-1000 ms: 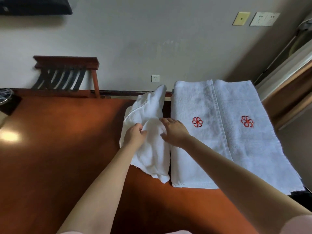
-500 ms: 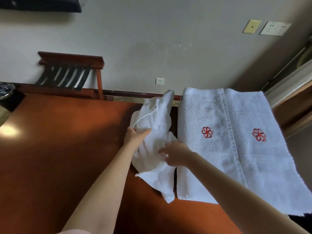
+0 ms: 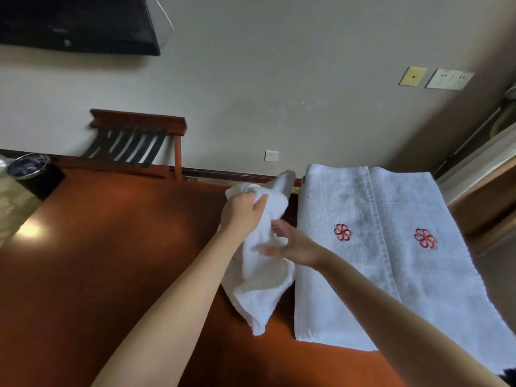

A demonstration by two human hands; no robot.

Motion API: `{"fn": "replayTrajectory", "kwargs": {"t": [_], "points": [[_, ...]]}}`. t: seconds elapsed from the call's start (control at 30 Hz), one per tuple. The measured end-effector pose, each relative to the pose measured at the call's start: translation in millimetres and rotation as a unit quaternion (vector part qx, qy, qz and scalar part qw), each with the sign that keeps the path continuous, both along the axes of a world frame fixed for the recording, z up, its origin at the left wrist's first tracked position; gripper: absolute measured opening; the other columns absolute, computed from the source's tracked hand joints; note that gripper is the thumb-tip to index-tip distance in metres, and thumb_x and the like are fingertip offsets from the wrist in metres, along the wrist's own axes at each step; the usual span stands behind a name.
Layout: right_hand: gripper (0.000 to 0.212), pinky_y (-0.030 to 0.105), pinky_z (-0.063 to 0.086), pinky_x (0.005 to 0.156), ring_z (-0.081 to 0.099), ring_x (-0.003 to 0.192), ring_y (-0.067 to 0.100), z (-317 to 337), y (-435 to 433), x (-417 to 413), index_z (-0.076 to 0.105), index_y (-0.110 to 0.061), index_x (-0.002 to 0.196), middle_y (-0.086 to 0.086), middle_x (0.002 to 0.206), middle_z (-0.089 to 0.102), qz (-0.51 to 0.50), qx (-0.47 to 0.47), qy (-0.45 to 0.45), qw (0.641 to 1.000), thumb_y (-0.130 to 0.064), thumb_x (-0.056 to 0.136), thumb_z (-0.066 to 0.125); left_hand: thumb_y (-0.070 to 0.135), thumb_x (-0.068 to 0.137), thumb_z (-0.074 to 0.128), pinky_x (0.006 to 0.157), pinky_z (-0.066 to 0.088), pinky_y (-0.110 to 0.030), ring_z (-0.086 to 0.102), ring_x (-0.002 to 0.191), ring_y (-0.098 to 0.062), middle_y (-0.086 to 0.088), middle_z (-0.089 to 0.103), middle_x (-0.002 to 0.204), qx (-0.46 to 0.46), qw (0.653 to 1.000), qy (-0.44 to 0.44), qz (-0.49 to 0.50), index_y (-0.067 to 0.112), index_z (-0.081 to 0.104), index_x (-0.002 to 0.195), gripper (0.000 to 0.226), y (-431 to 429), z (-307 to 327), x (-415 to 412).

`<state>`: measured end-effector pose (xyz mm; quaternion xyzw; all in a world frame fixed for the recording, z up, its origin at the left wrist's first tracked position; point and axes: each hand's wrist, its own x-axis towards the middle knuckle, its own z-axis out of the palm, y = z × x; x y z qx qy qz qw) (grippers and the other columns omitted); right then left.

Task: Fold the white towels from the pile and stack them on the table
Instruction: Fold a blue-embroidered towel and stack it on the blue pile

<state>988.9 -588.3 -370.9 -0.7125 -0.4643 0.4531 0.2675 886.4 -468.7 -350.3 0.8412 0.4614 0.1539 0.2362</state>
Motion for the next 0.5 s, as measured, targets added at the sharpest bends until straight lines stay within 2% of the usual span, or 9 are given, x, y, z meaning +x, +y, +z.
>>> {"fn": "replayTrajectory", "kwargs": {"t": [0.07, 0.1, 0.2, 0.27, 0.33, 0.4, 0.43, 0.47, 0.5], "points": [[0.076, 0.04, 0.048, 0.098, 0.054, 0.116, 0.02, 3, -6, -12, 0.044, -0.016, 0.131, 0.004, 0.125, 0.057, -0.019, 0.03, 0.028, 0.999, -0.047, 0.071, 0.079, 0.034, 0.099, 0.046, 0.051, 0.032, -0.03, 0.054, 0.065, -0.028, -0.011, 0.056, 0.06, 0.009, 0.995, -0.095, 0.011, 0.013, 0.044, 0.056, 0.048, -10, 27, 5], [0.071, 0.042, 0.05, 0.095, 0.058, 0.111, 0.024, 3, -8, -17, 0.048, -0.013, 0.126, 0.009, 0.12, 0.061, -0.044, 0.051, 0.018, 0.998, -0.048, 0.072, 0.078, 0.033, 0.097, 0.049, 0.048, 0.026, -0.029, 0.047, 0.057, -0.025, -0.003, 0.045, 0.049, 0.018, 0.991, -0.129, 0.017, 0.017, 0.034, 0.05, 0.052, -14, 39, 8], [0.052, 0.042, 0.049, 0.09, 0.06, 0.098, 0.031, 14, -13, -16, 0.056, 0.001, 0.111, 0.019, 0.106, 0.064, -0.121, 0.116, -0.042, 0.985, -0.04, 0.083, 0.071, 0.03, 0.094, 0.056, 0.05, 0.021, -0.032, 0.031, 0.051, -0.024, 0.003, 0.023, 0.043, 0.077, 0.978, -0.19, 0.037, 0.017, 0.02, 0.049, 0.059, -17, 72, 12], [0.046, 0.043, 0.047, 0.084, 0.059, 0.087, 0.031, 26, -18, -4, 0.056, 0.006, 0.101, 0.023, 0.097, 0.062, -0.142, 0.165, -0.074, 0.973, -0.034, 0.085, 0.07, 0.027, 0.092, 0.058, 0.053, 0.02, -0.033, 0.029, 0.054, -0.025, 0.004, 0.021, 0.046, 0.102, 0.968, -0.224, 0.056, 0.018, 0.019, 0.05, 0.058, -14, 86, 9], [0.032, 0.036, 0.046, 0.08, 0.055, 0.086, 0.025, 43, -26, 8, 0.058, 0.002, 0.094, 0.016, 0.093, 0.06, -0.162, 0.227, -0.079, 0.957, -0.026, 0.085, 0.071, 0.024, 0.092, 0.057, 0.056, 0.027, -0.036, 0.035, 0.061, -0.025, 0.003, 0.026, 0.053, 0.095, 0.961, -0.249, 0.079, 0.017, 0.021, 0.05, 0.056, -10, 92, 7], [0.013, 0.022, 0.044, 0.081, 0.055, 0.096, 0.013, 63, -32, 17, 0.062, -0.017, 0.096, -0.004, 0.097, 0.06, -0.18, 0.276, -0.02, 0.944, -0.02, 0.086, 0.07, 0.024, 0.093, 0.055, 0.07, 0.039, -0.035, 0.047, 0.078, -0.027, 0.001, 0.04, 0.071, 0.064, 0.955, -0.272, 0.096, 0.015, 0.029, 0.05, 0.051, -9, 94, 5], [0.012, 0.019, 0.042, 0.081, 0.055, 0.095, 0.009, 73, -35, 20, 0.062, -0.026, 0.094, -0.01, 0.097, 0.059, -0.186, 0.287, 0.022, 0.94, -0.02, 0.086, 0.07, 0.023, 0.093, 0.055, 0.078, 0.04, -0.032, 0.05, 0.089, -0.025, 0.001, 0.044, 0.084, 0.039, 0.952, -0.287, 0.099, 0.014, 0.034, 0.052, 0.047, -9, 93, 3], [0.011, 0.018, 0.04, 0.078, 0.053, 0.086, 0.008, 82, -36, 22, 0.06, -0.028, 0.087, -0.011, 0.09, 0.058, -0.189, 0.294, 0.058, 0.935, -0.022, 0.086, 0.069, 0.023, 0.093, 0.055, 0.084, 0.04, -0.029, 0.05, 0.098, -0.021, 0.001, 0.045, 0.096, 0.009, 0.95, -0.297, 0.096, 0.012, 0.039, 0.056, 0.042, -11, 91, 2], [0.016, 0.018, 0.037, 0.071, 0.048, 0.074, 0.008, 91, -37, 23, 0.054, -0.024, 0.077, -0.009, 0.08, 0.052, -0.192, 0.305, 0.082, 0.929, -0.025, 0.086, 0.068, 0.022, 0.093, 0.056, 0.086, 0.038, -0.025, 0.048, 0.102, -0.016, 0.002, 0.044, 0.104, -0.022, 0.948, -0.305, 0.087, 0.008, 0.043, 0.061, 0.037, -14, 89, 0]]}}
